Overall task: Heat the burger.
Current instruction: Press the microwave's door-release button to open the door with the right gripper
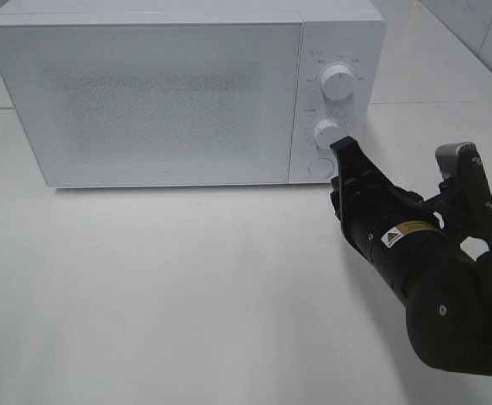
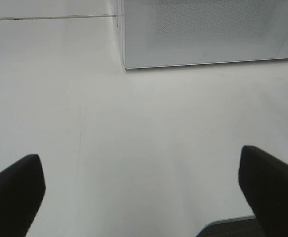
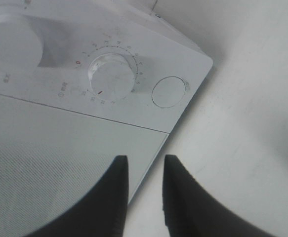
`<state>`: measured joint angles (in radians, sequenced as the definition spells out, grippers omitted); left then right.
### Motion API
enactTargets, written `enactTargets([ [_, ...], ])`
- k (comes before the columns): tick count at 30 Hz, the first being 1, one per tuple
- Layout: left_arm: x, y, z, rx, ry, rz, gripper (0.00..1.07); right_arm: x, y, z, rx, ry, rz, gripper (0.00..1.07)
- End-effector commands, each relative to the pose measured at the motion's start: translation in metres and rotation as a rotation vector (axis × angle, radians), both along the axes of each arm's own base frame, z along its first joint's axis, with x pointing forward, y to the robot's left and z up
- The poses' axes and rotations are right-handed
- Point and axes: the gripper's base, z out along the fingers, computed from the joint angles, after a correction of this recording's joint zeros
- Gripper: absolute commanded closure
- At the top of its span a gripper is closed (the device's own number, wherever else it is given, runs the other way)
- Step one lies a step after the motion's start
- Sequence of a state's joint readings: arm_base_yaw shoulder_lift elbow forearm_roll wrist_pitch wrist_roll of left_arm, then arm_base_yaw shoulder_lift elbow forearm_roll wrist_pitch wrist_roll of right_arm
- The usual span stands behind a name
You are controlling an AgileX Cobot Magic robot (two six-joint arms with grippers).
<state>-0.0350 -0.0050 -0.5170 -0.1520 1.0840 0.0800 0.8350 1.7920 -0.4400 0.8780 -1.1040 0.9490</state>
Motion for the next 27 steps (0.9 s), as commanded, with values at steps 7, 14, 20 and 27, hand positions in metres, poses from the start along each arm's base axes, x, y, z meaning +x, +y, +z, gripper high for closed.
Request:
enactTargets([
  [7, 0.0, 0.0, 0.001, -0.005, -0.017, 0.003, 0.07, 0.0, 0.003, 0.001, 0.328, 0.025, -0.111, 1.04],
  [14, 0.0, 0.0, 0.001, -0.005, -0.017, 0.003, 0.07, 0.001, 0.003, 0.001, 0.348, 0.026, -0.122, 1.07],
  [20, 0.0, 0.0, 0.001, -0.005, -0.017, 0.003, 0.07, 0.002, 0.003, -0.003, 0.346, 0.032, -0.134, 1.07],
  [27, 0.0, 0.0, 0.001, -0.005, -0.017, 0.003, 0.07, 0.019, 0.01, -0.011, 0.369, 0.034, -0.14, 1.07],
])
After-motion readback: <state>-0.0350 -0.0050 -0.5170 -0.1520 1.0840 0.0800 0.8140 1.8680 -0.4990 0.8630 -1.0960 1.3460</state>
